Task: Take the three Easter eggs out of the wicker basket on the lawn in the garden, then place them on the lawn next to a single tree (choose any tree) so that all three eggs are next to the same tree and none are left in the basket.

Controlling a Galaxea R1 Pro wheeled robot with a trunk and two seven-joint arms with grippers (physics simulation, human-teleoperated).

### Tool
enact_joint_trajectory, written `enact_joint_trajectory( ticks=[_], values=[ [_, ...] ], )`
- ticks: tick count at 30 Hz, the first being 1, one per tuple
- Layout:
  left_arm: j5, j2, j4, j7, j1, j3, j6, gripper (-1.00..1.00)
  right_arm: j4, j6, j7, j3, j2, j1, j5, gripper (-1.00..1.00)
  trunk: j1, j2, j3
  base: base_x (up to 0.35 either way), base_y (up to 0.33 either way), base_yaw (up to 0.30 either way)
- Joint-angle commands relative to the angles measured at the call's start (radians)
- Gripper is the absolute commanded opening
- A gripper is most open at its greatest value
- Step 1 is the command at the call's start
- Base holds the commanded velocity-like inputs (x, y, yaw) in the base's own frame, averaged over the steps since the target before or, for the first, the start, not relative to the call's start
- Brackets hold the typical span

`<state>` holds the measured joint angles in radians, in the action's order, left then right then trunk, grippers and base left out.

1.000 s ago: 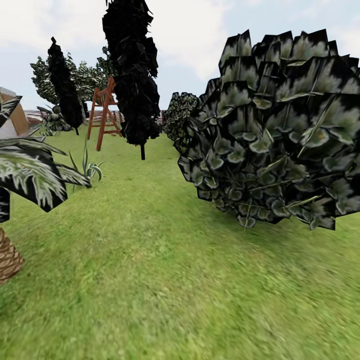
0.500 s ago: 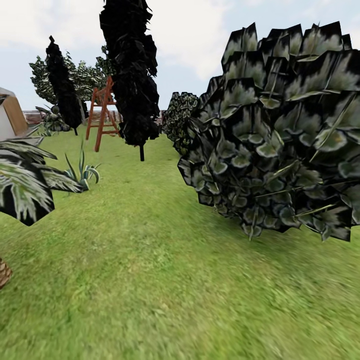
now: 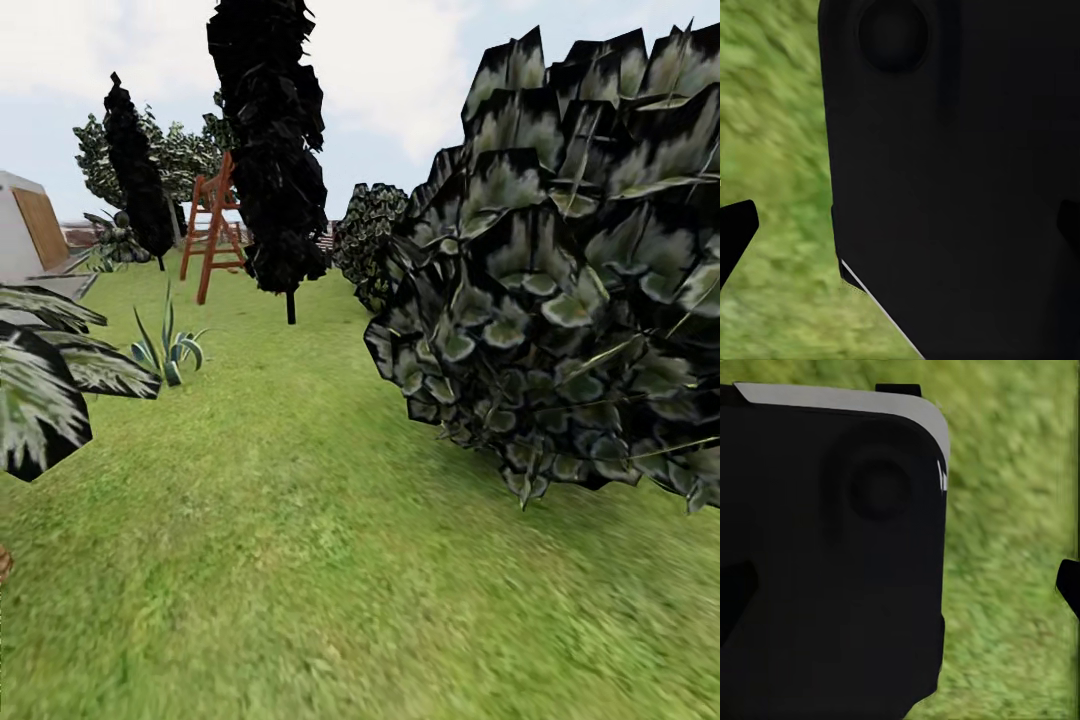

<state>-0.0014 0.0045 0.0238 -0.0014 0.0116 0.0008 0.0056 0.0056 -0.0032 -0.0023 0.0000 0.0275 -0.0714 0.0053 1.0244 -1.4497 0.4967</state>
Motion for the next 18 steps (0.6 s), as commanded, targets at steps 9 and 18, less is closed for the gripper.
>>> enact_joint_trajectory(
  ticks=[9,18],
  values=[
    [0.001,0.0,0.002,-0.001,0.001,0.0,0.001,1.0,0.001,0.0,0.001,0.001,0.0,-0.001,0.001,1.0,0.001,0.0,0.001,0.341,0.0,0.038],
    [0.001,0.0,0.002,0.0,0.001,-0.001,0.001,1.0,0.001,0.0,0.001,0.001,0.0,-0.001,0.001,1.0,0.001,0.0,0.001,0.341,0.0,0.005]
  ],
)
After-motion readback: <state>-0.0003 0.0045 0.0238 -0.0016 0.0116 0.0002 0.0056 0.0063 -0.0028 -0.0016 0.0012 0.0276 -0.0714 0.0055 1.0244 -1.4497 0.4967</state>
